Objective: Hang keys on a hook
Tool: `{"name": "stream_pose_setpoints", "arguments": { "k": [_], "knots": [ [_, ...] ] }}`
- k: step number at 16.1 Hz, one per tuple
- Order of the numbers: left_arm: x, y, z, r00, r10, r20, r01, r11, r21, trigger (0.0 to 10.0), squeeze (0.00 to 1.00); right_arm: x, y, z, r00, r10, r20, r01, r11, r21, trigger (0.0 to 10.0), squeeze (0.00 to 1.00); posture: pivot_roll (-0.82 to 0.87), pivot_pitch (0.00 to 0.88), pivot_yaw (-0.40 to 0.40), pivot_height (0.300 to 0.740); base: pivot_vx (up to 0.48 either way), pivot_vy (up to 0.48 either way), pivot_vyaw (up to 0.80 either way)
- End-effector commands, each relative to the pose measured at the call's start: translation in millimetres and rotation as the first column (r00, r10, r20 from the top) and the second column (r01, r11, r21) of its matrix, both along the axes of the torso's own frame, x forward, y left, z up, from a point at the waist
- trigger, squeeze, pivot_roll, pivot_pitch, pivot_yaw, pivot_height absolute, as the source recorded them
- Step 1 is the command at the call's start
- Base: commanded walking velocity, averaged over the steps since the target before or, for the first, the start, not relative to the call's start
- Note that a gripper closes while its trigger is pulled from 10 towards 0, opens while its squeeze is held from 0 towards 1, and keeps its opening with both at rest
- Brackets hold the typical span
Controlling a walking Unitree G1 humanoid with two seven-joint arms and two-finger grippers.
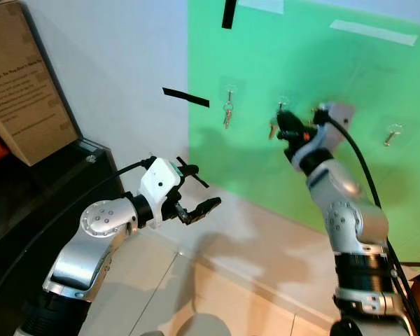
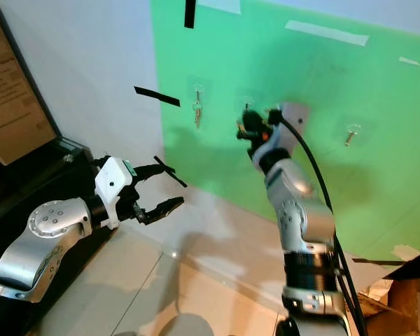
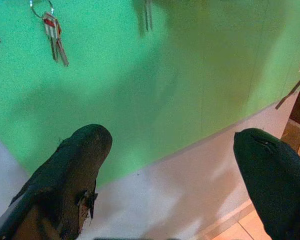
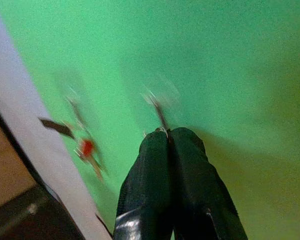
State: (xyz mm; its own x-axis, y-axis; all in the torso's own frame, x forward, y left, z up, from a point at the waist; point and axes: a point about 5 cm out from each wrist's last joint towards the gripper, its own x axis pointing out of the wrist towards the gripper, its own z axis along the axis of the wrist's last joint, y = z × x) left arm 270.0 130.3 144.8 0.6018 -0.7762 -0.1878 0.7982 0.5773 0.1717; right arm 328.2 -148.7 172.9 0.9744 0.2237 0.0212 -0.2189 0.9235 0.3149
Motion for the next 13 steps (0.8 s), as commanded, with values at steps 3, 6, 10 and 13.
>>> {"name": "stream_pose_setpoints", "arguments": {
  "k": [3,6,10,13],
  "knots": [
    [-1.1,-2.4,4.3,1.0,-0.022,0.013,0.022,1.0,0.009,10.0,0.0,-5.6,-4.3,-11.9,0.998,-0.004,-0.059,0.002,0.999,-0.032,10.0,0.0,0.02,0.0,-0.027,0.74,0.0,0.0,0.0],
    [-1.2,-1.7,4.4,1.0,-0.022,0.014,0.022,1.0,0.013,10.0,0.0,-6.5,4.5,-14.8,0.997,0.019,-0.071,-0.022,0.999,-0.046,10.0,0.0,0.02,0.0,-0.029,0.74,0.0,0.0,0.0],
    [-1.1,-0.4,5.2,1.0,-0.012,0.022,0.012,1.0,0.015,10.0,0.0,-3.8,9.1,-12.0,0.997,0.034,-0.063,-0.035,0.999,-0.018,10.0,0.0,0.03,0.0,-0.037,0.74,0.0,0.0,0.0],
    [-0.9,0.5,5.5,1.0,0.002,0.025,-0.002,1.0,0.005,10.0,0.0,-6.2,6.1,-14.8,0.998,0.037,-0.05,-0.039,0.999,-0.035,10.0,1.0,0.03,0.0,-0.041,0.74,0.0,0.0,0.0]
  ]
}}
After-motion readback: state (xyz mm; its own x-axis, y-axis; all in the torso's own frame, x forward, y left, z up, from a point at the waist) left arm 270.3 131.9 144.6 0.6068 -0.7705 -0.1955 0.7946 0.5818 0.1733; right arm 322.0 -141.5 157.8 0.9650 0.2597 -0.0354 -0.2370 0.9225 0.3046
